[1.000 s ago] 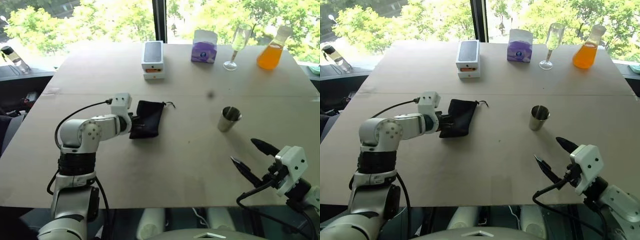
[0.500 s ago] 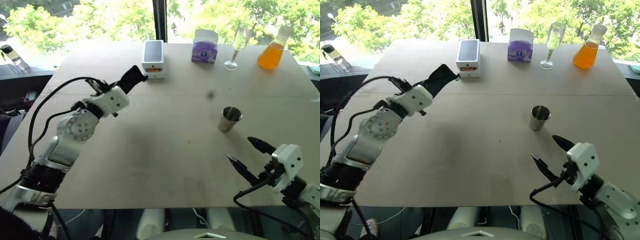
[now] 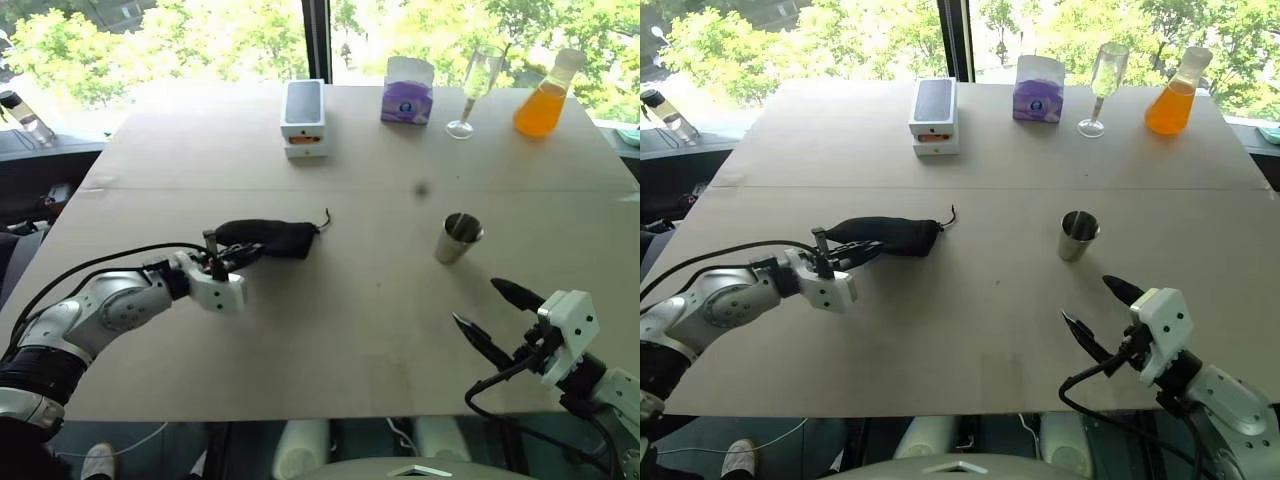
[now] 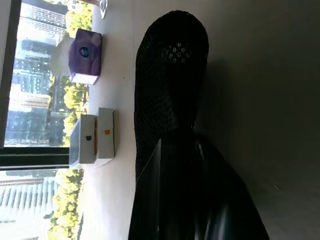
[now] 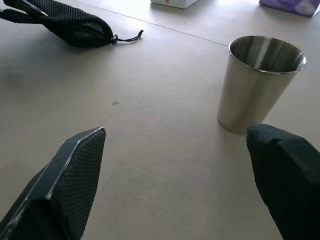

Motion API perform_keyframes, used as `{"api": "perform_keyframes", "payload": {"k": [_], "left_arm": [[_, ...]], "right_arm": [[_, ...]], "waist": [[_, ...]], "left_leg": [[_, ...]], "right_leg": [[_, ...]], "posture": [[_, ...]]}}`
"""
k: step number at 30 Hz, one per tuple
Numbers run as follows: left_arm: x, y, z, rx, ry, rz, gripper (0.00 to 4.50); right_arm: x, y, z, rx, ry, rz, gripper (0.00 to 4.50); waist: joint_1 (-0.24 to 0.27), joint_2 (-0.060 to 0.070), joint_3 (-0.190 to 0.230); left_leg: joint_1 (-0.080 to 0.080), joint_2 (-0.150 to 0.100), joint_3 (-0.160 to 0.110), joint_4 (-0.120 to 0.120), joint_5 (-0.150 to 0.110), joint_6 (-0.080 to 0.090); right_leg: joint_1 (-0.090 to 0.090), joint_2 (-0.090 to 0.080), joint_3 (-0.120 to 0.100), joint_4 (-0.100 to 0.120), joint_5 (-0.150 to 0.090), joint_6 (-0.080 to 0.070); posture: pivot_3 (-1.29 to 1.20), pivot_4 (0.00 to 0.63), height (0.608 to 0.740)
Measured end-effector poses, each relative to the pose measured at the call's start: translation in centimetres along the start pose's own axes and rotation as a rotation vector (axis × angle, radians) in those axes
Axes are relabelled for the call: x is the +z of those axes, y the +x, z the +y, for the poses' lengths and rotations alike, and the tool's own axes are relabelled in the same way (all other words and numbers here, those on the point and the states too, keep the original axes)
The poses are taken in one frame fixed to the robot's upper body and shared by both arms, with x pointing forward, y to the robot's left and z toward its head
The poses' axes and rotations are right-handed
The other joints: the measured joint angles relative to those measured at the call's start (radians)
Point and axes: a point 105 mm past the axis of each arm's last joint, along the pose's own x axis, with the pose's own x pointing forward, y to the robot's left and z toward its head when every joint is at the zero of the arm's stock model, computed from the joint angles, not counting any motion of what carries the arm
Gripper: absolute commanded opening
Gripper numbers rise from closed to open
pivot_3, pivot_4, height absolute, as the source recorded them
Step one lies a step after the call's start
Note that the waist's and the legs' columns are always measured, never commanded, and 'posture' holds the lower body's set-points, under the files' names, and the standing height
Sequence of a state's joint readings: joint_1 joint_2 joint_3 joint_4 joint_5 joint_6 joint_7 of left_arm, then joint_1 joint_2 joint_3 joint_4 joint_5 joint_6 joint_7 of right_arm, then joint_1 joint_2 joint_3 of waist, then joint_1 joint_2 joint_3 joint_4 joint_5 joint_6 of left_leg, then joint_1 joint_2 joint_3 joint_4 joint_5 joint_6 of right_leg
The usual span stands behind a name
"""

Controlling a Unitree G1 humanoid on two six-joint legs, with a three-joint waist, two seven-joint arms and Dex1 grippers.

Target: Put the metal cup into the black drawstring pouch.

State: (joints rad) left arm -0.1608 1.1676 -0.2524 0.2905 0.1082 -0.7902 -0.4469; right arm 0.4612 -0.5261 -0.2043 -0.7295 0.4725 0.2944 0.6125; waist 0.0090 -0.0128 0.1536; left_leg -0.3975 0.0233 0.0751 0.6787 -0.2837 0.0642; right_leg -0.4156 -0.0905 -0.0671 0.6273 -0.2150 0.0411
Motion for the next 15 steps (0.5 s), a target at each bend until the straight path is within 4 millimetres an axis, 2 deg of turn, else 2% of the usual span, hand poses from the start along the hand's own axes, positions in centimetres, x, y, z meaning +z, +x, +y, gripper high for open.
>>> {"api": "perform_keyframes", "payload": {"k": [1, 4, 5, 9, 11, 13, 15], "left_arm": [[0.3, -0.2, -0.3, -0.009, -0.05, -0.014, 1.86], [2.1, -1.1, -0.7, -0.002, -0.331, -0.064, 1.86], [2.5, -1.1, -0.7, -0.004, -0.376, -0.073, 1.86], [5.2, -0.8, 1.4, 0.118, -0.81, -0.141, 1.86], [5.5, 0.0, 2.4, 0.205, -1.017, -0.126, 1.86], [5.2, 0.5, 1.9, 0.217, -1.145, -0.058, 1.86], [5.0, 0.4, -0.2, 0.141, -1.218, 0.026, 1.86]], "right_arm": [[0.0, -0.1, 0.0, 0.002, -0.001, 0.002, 4.5], [0.0, -0.1, 0.3, 0.056, -0.017, 0.013, 4.5], [0.0, -0.1, 0.3, 0.063, -0.019, 0.015, 4.5], [0.0, -0.1, 0.5, 0.112, -0.057, 0.004, 4.5], [0.2, 0.3, 0.6, 0.145, -0.074, -0.006, 4.5], [0.6, 0.7, 0.4, 0.162, -0.081, -0.028, 4.5], [0.9, 0.9, 0.3, 0.166, -0.083, -0.037, 4.5]], "waist": [[-0.003, 0.0, 0.0], [0.001, 0.0, 0.001], [0.004, 0.0, 0.001], [0.009, 0.002, 0.002], [0.007, 0.002, 0.002], [0.004, 0.002, 0.002], [-0.002, 0.002, 0.002]], "left_leg": [[0.0, 0.001, 0.0, 0.0, 0.0, 0.0], [0.0, 0.0, -0.001, 0.001, 0.0, 0.0], [0.0, 0.001, -0.001, 0.001, 0.0, 0.0], [0.0, 0.0, -0.004, 0.003, 0.0, 0.0], [0.001, 0.0, -0.004, 0.005, 0.0, 0.0], [0.002, 0.0, -0.003, 0.005, 0.0, 0.0], [0.003, 0.0, -0.002, 0.005, 0.0, 0.0]], "right_leg": [[0.0, -0.001, 0.001, 0.0, 0.0, 0.0], [0.001, -0.001, 0.0, 0.0, 0.0, 0.0], [0.001, -0.004, 0.0, 0.0, -0.001, 0.0], [0.003, -0.002, -0.001, 0.001, -0.003, 0.003], [0.004, -0.001, -0.001, 0.002, -0.003, 0.004], [0.004, 0.001, 0.001, 0.003, -0.002, 0.005], [0.003, 0.003, 0.003, 0.005, -0.002, 0.005]], "posture": [[0.0, 0.15, 0.74], [0.0, 0.15, 0.74], [0.0, 0.15, 0.74], [0.0, 0.15, 0.74], [0.0, 0.15, 0.74], [0.0, 0.15, 0.74], [0.0, 0.15, 0.74]]}}
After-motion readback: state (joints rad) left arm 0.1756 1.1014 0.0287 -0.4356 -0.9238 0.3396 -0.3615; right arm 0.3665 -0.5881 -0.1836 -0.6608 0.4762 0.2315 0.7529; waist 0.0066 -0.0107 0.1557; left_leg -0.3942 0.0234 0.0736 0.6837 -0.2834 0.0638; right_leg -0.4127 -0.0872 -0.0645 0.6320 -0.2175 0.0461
